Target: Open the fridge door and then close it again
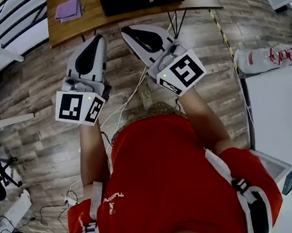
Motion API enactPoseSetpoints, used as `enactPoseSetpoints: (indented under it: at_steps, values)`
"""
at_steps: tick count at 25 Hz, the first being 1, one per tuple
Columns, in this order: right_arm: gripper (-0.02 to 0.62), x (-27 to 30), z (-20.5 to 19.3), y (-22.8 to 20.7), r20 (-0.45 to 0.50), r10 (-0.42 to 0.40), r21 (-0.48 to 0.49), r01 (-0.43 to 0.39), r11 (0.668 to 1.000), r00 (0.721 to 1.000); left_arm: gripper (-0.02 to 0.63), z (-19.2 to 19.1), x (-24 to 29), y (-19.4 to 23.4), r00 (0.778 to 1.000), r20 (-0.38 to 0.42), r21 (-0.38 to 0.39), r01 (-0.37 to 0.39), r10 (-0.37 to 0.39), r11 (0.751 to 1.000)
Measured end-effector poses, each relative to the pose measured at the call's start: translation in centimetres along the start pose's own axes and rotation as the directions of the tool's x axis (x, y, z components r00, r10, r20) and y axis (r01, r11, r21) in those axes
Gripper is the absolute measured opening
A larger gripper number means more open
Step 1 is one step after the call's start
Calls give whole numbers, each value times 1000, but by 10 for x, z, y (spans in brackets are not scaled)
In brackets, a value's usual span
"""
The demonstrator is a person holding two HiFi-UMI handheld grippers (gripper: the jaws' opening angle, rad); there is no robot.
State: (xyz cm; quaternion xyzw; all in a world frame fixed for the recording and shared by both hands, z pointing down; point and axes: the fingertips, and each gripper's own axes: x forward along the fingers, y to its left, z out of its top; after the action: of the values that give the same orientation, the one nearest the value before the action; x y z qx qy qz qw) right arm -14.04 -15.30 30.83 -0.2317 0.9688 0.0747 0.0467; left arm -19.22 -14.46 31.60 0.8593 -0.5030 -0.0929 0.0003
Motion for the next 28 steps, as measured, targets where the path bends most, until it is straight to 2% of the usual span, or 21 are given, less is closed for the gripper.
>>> enactPoseSetpoints:
  at_steps: [9,18,28]
  values:
    - [26,-33,7,17,-3,-18,-9,18,1000,1000,9,3,-10,-31,999,-9,9,33,-33,999]
    - [25,-60,12,4,9,-1,-2,1,1000,1000,9,6,0,-46,1000,-8,23,0,0,1000]
    - [25,-93,14,-13,21,24,8,-24,1000,999,9,-3,19,-85,1000,-25,35,-3,4,999]
